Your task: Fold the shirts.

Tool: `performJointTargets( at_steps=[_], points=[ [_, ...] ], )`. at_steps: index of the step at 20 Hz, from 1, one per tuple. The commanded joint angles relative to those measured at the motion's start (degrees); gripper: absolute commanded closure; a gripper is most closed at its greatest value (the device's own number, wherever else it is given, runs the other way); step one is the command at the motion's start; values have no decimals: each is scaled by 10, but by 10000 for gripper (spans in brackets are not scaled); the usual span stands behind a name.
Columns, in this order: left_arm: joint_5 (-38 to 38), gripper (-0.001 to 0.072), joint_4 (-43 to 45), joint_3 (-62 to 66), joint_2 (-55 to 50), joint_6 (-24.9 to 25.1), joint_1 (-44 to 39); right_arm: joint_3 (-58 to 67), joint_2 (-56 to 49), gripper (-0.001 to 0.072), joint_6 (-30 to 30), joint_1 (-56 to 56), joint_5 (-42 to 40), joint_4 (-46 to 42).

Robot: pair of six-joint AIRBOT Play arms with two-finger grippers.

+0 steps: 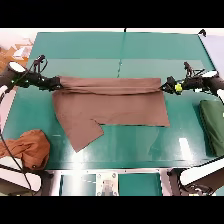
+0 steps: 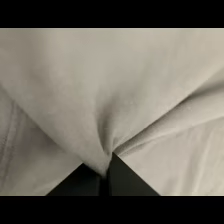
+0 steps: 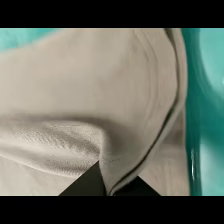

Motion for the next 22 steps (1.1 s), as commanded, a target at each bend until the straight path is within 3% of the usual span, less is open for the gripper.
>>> performJointTargets(
  at_steps=[1,4,5,6,7,11,14,15,18,22],
  points=[
    [-30,678,6,-3,0,0,0,-16,3,701,7,0,11,-7],
    [-52,677,7,-3,0,-11,0,-16,3,699,25,0,28,-8],
    [-68,623,7,-3,0,-18,0,-16,3,627,32,-2,42,-9],
    [-92,319,7,-3,0,-23,0,-15,3,496,42,-5,62,-13],
    [-117,196,8,-2,0,-35,1,-11,3,481,52,-10,86,-22],
    [-253,196,19,8,5,-103,31,-4,36,463,108,-36,179,-119],
    [-322,196,71,-38,37,-145,52,-79,129,467,118,-50,156,-168],
    [-319,196,84,-78,64,-145,57,-122,166,500,120,-58,140,-169],
    [-274,196,126,-246,186,-141,60,-288,297,505,139,-92,77,-169],
    [-129,195,77,-464,357,-153,60,-486,453,501,163,-124,-5,-158]
  ],
)
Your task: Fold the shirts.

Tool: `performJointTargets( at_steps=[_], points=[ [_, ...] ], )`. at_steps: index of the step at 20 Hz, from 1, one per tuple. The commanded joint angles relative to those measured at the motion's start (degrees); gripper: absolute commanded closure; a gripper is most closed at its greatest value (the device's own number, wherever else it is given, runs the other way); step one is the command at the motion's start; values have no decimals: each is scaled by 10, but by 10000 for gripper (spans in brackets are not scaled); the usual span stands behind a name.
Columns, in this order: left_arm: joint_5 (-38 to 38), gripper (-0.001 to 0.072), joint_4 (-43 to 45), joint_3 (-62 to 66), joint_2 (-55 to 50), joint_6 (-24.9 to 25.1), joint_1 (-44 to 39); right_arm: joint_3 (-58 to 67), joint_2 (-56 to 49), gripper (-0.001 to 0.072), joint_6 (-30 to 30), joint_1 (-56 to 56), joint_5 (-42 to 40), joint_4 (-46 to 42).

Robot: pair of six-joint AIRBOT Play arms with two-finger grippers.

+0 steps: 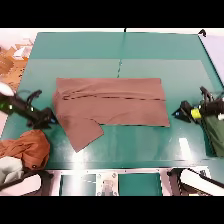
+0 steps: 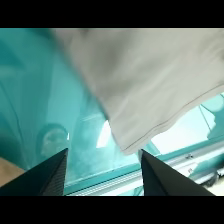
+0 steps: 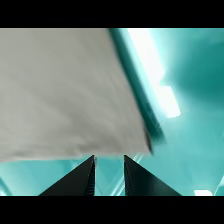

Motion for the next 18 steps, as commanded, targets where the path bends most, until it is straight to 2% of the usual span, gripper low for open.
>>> performJointTargets(
  at_steps=[1,2,3,5,6,9,12,13,14,15,16,17,18],
  points=[
    [127,195,-57,-175,127,-5,2,-161,126,493,18,-19,-92,18],
    [158,195,-87,-202,137,3,2,-191,142,423,17,-17,-122,45],
    [185,195,-110,-223,137,9,-3,-210,144,399,10,-14,-144,73],
    [251,195,-142,-257,137,17,-28,-236,138,391,-1,6,-183,111],
    [283,195,-147,-265,137,16,-41,-242,130,363,-1,23,-208,125],
    [373,196,-175,-269,137,16,-78,-243,92,358,-1,85,-291,179],
    [423,236,-199,-269,137,16,-104,-243,40,358,-1,149,-373,259],
    [426,320,-205,-269,137,17,-105,-241,23,365,-1,165,-387,280],
    [424,553,-205,-267,137,17,-104,-236,12,365,-1,173,-389,282],
    [414,678,-203,-259,137,18,-104,-232,8,426,-2,174,-387,280],
    [395,679,-193,-244,137,24,-104,-227,9,568,-2,173,-381,267],
    [363,679,-175,-222,138,30,-104,-218,11,677,-2,168,-362,244],
    [326,679,-144,-198,141,26,-104,-208,15,699,-2,159,-336,212]
  ],
)
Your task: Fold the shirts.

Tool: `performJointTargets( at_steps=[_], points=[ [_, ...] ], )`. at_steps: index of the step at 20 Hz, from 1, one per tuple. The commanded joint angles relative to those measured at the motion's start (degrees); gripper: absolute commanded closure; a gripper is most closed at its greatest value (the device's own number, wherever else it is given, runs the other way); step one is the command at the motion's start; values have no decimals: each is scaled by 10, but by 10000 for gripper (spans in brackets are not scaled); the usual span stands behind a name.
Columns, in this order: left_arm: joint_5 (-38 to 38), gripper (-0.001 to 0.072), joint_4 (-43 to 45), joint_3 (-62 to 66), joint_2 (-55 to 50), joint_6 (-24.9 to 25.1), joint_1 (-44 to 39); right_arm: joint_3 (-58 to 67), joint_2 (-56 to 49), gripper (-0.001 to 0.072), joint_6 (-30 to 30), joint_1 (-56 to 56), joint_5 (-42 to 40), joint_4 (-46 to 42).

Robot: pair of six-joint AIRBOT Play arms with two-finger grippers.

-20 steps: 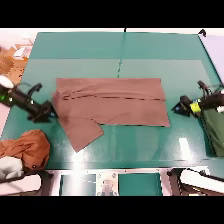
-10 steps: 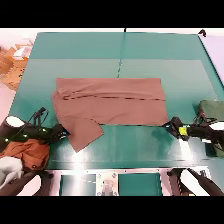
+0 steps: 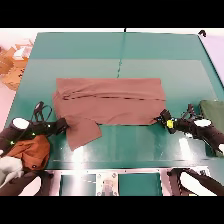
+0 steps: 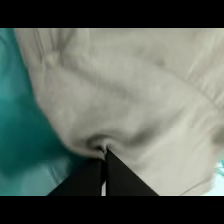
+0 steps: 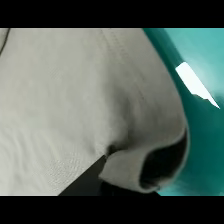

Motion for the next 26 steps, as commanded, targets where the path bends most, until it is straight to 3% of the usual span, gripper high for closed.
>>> performJointTargets(
  at_steps=[1,5,10,14,19,23,26],
  points=[
    [-100,680,68,62,5,-10,-4,27,-2,700,0,-10,50,-66],
    [-235,679,126,120,5,-37,-4,61,37,701,5,-76,161,-167],
    [-300,680,127,129,5,-40,-4,83,89,701,6,-112,222,-196],
    [-297,680,87,209,4,-40,-4,135,90,701,6,-111,235,-177],
    [-234,680,82,320,-23,-41,-4,245,65,701,6,-72,209,-149],
    [-197,680,73,382,-117,-28,-4,329,-33,701,6,-33,168,-144],
    [-159,679,20,429,-214,6,-4,384,-135,700,6,-12,142,-134]
  ],
)
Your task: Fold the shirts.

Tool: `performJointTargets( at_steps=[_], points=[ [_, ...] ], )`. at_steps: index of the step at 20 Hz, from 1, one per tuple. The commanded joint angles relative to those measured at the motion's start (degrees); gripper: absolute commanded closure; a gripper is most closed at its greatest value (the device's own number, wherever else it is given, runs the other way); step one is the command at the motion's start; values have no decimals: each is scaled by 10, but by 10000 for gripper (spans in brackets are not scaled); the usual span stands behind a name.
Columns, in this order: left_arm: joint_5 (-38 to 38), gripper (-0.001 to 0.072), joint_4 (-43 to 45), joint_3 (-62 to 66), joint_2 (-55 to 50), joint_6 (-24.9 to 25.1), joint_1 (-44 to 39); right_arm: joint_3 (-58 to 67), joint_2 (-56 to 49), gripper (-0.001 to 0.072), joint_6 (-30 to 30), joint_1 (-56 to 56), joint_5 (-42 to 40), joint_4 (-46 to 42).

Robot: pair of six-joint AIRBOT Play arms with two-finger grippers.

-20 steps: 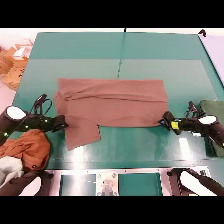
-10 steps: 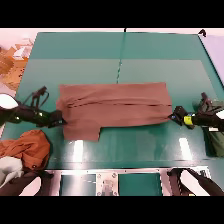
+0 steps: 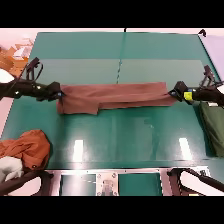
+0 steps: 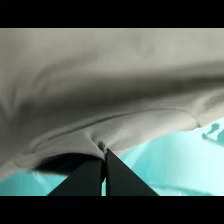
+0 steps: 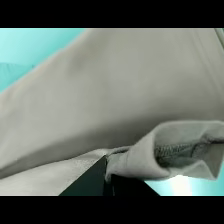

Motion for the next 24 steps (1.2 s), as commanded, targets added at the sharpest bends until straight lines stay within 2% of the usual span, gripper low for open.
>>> performJointTargets(
  at_steps=[1,4,6,7,8,9,10,12,14,15,18,19,20,21,24],
  points=[
    [52,679,-45,61,-106,31,0,70,-111,700,0,26,-39,18],
    [78,678,-61,120,-202,33,0,131,-214,699,0,37,-60,43],
    [101,677,-105,153,-250,68,0,176,-273,698,0,38,-68,67],
    [118,597,-136,164,-265,87,0,198,-297,623,0,38,-69,80],
    [148,184,-167,173,-272,103,0,226,-316,435,0,35,-71,87],
    [174,-4,-190,186,-271,103,3,253,-325,294,-2,28,-69,86],
    [178,-6,-196,208,-271,104,10,279,-325,263,-20,16,-62,84],
    [148,-7,-196,262,-271,104,39,331,-325,263,-61,-20,-9,83],
    [98,-7,-193,301,-271,105,66,354,-325,261,-67,-63,70,58],
    [71,-6,-192,309,-271,104,76,354,-326,208,-71,-81,103,42],
    [14,0,-170,309,-271,102,79,353,-352,172,-108,-119,202,-1],
    [-4,264,-167,309,-272,102,77,353,-365,172,-123,-123,223,0],
    [-15,630,-166,309,-272,103,75,353,-380,172,-138,-127,240,0],
    [-22,678,-166,309,-272,102,72,353,-395,172,-150,-125,253,0],
    [-36,679,-148,309,-272,102,56,353,-431,172,-162,-110,263,4]
  ],
)
